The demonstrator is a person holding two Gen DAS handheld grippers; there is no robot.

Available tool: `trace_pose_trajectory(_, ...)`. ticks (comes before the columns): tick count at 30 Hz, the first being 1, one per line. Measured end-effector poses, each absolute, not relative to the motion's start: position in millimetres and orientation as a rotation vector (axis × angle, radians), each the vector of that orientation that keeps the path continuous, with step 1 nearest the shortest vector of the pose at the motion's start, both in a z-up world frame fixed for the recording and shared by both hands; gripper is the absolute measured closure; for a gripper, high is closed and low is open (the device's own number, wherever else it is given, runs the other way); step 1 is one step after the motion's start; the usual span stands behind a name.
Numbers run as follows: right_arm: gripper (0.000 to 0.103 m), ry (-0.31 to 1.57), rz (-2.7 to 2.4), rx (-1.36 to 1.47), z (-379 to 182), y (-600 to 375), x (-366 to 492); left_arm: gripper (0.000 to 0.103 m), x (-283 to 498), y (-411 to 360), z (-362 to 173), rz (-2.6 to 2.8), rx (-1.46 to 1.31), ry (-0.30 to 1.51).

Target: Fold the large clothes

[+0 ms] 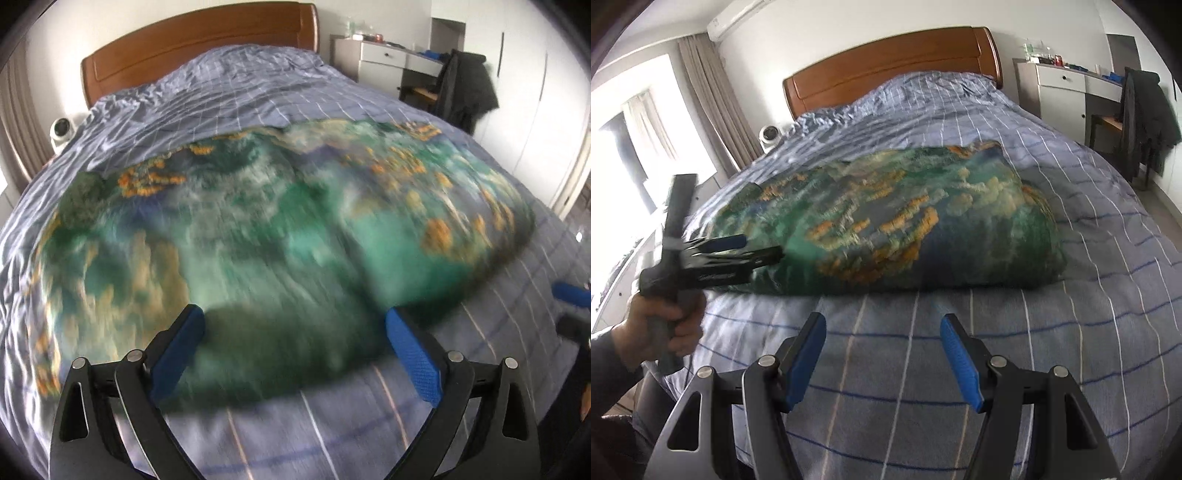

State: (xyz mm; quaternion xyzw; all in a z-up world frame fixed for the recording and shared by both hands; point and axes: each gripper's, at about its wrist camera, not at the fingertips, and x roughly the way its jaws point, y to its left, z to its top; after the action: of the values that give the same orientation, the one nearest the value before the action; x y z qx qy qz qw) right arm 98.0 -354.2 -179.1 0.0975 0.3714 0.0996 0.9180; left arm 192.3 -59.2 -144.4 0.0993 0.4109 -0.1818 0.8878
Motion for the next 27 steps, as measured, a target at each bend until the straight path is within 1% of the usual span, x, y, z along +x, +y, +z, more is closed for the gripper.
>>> trace_pose_trajectory(4, 0.037, 0.776, 0.183, 0.225, -182, -357, 97, 0.004, 169, -73, -156, -0.366, 0.347, 0.827)
trace_pose_trajectory(6, 0.037, 0.769, 0.183, 0.229, -181, -356, 96, 0.004, 158, -78, -159, -0.383, 0.374, 0.831)
trace_pose_trajectory(12, 0.037, 0.761, 0.194, 0.197, -183, -349, 89, 0.004, 137, -80, -168, -0.428, 0.311, 0.895)
trace_pose_trajectory(18, 0.037, 0.787, 0.160, 0.225, -195, -360, 85, 0.004, 135, -74, -179, -0.407, 0.286, 0.939)
trace_pose_trajectory(27, 0.037, 0.820, 0.105, 0.255, -208, -372, 86, 0.004, 135, -60, -169, -0.408, 0.215, 0.920)
